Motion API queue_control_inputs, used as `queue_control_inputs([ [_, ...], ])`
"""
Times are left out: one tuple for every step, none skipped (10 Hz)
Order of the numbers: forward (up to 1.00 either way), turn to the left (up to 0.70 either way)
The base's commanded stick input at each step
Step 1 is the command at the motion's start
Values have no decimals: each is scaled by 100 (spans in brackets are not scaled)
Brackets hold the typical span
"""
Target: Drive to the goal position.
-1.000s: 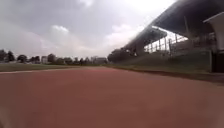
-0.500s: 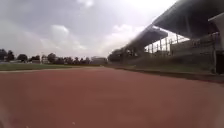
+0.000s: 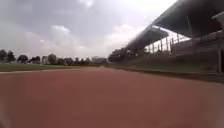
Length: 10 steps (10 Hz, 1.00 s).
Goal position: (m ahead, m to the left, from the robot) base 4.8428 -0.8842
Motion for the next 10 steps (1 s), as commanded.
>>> queue_control_inputs([
  [45,0],
  [45,0],
  [45,0],
  [45,0],
  [45,0],
  [45,0],
  [45,0],
  [45,0],
  [45,0],
  [45,0],
])
